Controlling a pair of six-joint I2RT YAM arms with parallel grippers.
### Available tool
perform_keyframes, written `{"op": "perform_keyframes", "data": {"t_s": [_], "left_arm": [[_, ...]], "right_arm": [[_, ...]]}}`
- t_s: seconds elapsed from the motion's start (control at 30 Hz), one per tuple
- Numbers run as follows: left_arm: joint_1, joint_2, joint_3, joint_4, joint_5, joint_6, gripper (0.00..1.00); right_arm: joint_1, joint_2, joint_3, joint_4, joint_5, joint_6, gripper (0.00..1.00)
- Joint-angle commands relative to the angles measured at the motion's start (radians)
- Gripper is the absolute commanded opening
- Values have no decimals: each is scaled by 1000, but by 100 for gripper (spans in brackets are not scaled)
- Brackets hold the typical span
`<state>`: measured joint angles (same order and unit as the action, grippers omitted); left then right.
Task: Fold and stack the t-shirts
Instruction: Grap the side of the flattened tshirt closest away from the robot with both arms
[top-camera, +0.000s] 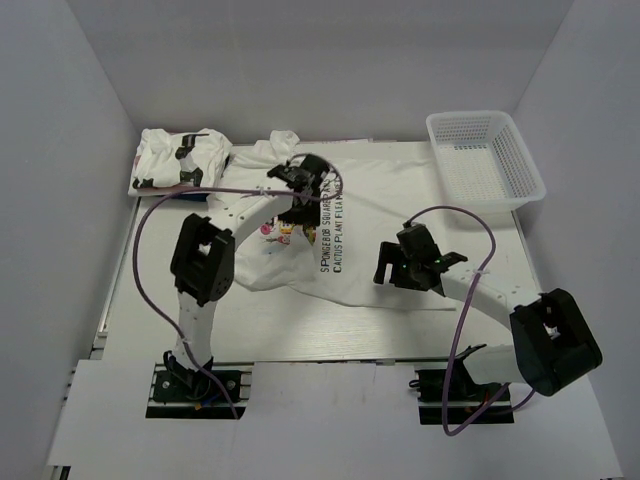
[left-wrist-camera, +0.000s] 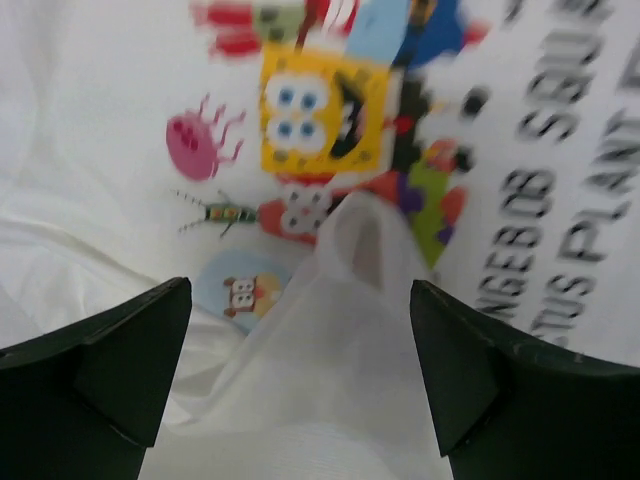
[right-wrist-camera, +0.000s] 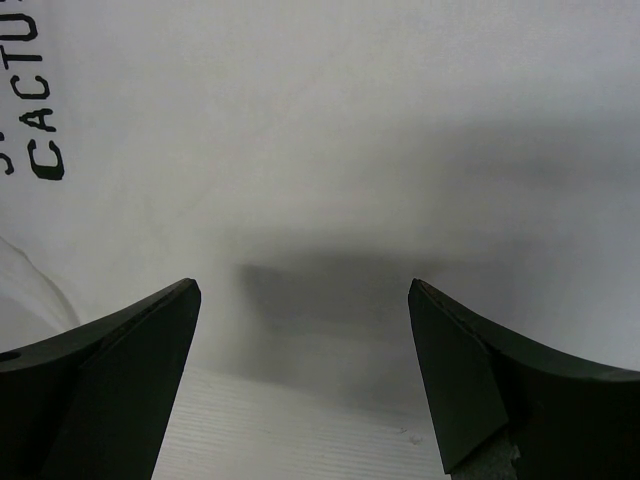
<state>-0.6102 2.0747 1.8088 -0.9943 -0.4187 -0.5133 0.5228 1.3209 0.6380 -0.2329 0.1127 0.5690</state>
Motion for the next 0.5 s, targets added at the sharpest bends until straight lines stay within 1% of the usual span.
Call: {"op": "perform_keyframes", "data": {"t_s": [0.0, 0.03, 0.07, 0.1, 0.17, 0.2, 0.3, 0.4, 0.43, 0.47], "left_arm": [[-3, -229, -211, 28, 76, -37, 100], [-13, -284, -280, 66, 101, -51, 100], [-22, -395, -407, 110, 157, -51, 100], [-22, -442, -461, 203, 193, -51, 100], [-22, -501, -558, 265, 289, -65, 100], [-22, -528, -575, 293, 300, -74, 100], [-31, -528, -586, 307, 333, -74, 100], [-31, -481, -597, 336, 347, -13, 100], [-31, -440, -588, 326, 356, 28, 100], [-31, -417, -577, 316, 344, 38, 100]], "right_arm": [[-4, -35, -15, 36, -4, -8, 90], [-4, -40, -18, 40, -10, -9, 90], [-3, -43, -23, 52, -13, -8, 90], [-1, -45, -23, 53, -13, -8, 90], [-3, -35, -29, 69, -31, -6, 90], [-1, -31, -29, 70, -34, -8, 90], [-3, -8, -26, 72, -44, -6, 90], [-4, 4, -23, 76, -57, -11, 90], [-1, 3, -23, 75, -62, -12, 90], [-3, 6, -23, 76, -62, -12, 90]]}}
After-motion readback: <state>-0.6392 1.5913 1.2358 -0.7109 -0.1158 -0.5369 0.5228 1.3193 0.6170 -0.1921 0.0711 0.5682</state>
